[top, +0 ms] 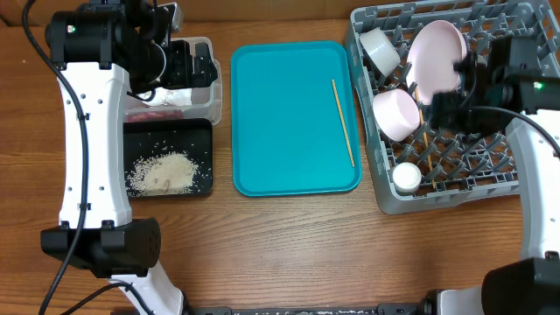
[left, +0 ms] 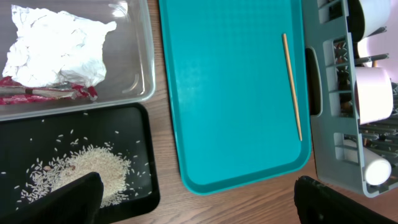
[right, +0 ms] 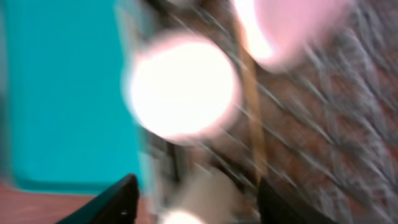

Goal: Sort waste into correct bins and load items into the dishwasher
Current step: 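Carry the chopstick to the rack and insert it upright, then grasp the remaining chopstick on the teal tray with the right gripper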

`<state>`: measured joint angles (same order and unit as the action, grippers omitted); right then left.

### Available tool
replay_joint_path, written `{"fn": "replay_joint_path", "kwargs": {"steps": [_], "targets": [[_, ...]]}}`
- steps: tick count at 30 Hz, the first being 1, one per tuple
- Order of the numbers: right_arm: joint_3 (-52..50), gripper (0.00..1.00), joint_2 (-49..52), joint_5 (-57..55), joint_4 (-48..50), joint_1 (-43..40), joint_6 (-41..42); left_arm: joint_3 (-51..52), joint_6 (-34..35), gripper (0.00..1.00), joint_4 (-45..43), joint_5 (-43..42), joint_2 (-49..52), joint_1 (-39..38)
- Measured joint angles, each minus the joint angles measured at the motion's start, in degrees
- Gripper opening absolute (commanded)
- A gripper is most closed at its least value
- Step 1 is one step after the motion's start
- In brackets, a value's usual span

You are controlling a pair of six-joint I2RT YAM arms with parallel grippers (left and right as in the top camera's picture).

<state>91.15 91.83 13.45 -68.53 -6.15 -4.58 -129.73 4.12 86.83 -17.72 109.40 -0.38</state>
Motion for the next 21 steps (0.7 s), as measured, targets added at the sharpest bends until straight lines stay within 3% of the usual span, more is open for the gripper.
{"fn": "replay_joint_path", "kwargs": {"steps": [5, 13, 21], "targets": [[5.09, 0.61, 0.0, 3.04, 4.98, 8.0, 2.78, 0.0, 0.0, 1.0, 0.0, -0.02, 0.0, 0.0], [5.84, 0.66, 7.3, -6.32, 7.63, 25.55, 8.22, 0.0, 0.0, 1.0, 0.0, 0.0, 0.0, 0.0], [6.27, 0.65, 24.33, -15.3, 9.25, 27.89, 8.96, 0.0, 0.0, 1.0, 0.0, -0.02, 0.0, 0.0]]}}
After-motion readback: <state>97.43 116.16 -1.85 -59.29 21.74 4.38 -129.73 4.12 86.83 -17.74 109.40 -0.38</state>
